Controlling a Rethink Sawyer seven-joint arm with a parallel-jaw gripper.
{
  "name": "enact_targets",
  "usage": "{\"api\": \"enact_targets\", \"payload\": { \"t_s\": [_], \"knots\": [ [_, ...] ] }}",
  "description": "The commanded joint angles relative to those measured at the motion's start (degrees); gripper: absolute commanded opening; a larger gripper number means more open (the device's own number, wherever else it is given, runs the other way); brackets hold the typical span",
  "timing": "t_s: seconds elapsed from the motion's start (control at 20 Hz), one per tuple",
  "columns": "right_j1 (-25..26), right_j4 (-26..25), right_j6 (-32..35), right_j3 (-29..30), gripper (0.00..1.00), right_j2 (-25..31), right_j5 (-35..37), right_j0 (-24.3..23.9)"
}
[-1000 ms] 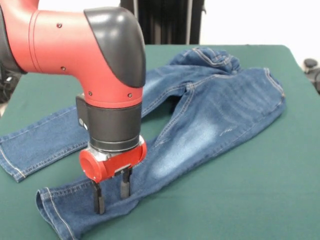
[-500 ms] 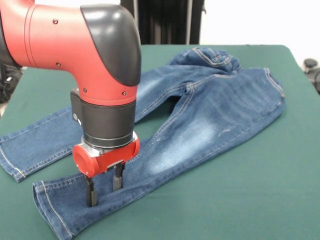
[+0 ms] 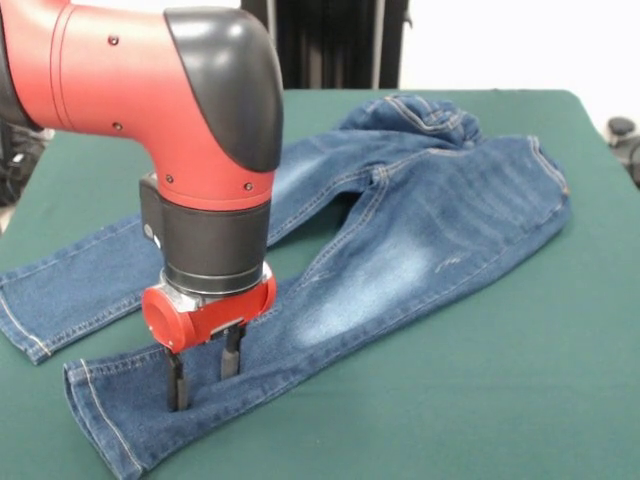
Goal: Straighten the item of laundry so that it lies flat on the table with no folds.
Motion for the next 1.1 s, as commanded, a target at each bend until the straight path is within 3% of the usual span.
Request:
{"api": "enact_targets", "payload": {
  "t_s": [0.05,1.1],
  "knots": [
    [2.1,0.1,6.6,1.3,1.00,-3.4,8.5,1.9],
    [0.7,0.9,5.4,1.9,1.00,-6.7,10.2,2.7]
  ]
}}
